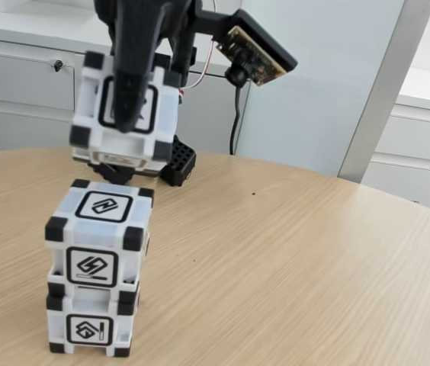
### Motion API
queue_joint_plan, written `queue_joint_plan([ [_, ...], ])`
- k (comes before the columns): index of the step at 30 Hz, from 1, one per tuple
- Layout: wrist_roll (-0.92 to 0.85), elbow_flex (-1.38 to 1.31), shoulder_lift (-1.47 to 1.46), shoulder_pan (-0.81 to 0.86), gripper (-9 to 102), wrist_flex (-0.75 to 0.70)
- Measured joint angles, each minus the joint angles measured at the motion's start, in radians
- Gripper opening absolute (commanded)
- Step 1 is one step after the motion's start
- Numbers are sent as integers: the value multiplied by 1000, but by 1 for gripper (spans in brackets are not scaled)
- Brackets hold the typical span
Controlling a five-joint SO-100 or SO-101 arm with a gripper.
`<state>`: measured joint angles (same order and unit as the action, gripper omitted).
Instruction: Stack cubes from left to right.
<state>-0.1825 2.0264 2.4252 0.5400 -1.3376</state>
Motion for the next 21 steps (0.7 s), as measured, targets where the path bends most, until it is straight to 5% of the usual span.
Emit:
queue_joint_plan([
  [21, -12, 0, -3, 0, 15, 20],
])
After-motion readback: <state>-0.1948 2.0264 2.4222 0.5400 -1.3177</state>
